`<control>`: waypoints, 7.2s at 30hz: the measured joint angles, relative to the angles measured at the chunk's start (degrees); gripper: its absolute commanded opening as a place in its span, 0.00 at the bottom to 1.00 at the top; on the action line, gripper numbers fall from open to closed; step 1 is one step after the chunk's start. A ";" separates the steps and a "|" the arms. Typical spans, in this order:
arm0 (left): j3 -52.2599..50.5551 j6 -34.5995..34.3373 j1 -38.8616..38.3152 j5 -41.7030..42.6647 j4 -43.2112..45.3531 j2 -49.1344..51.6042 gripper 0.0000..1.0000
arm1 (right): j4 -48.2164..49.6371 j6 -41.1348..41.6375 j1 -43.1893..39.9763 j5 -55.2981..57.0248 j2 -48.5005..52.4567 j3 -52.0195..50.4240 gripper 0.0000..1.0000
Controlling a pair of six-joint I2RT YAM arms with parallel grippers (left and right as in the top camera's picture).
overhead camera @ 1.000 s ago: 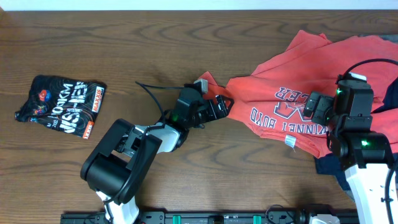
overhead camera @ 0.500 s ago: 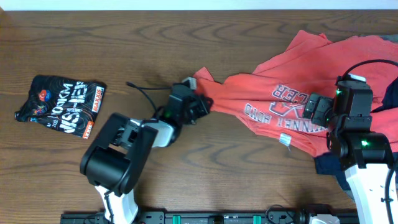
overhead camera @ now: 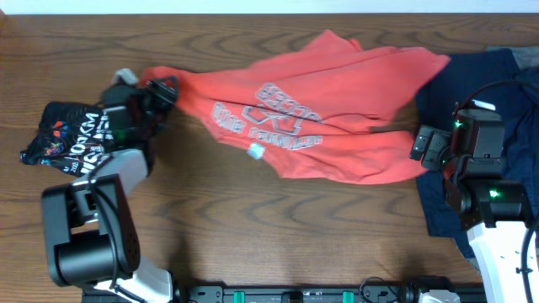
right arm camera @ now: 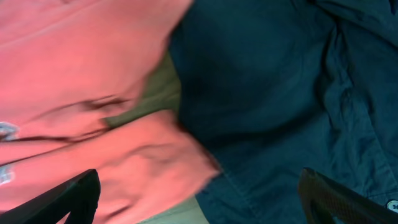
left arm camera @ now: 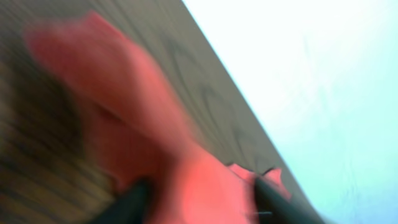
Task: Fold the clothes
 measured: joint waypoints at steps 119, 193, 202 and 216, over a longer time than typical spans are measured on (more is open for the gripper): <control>-17.03 9.20 -20.63 -16.09 -66.34 -42.58 0.06 | -2.38 -0.17 0.00 -8.52 2.67 0.00 0.89; -11.52 19.32 1.29 -17.99 -83.91 -49.57 0.06 | 35.15 3.63 5.27 -21.92 37.31 0.61 0.83; -11.52 19.32 1.29 -17.97 -83.89 -49.57 0.06 | 21.70 1.11 5.27 -14.08 38.58 0.59 0.78; -11.52 19.32 1.31 -17.97 -83.89 -49.57 0.06 | 27.93 0.15 5.38 -11.17 45.13 0.83 0.01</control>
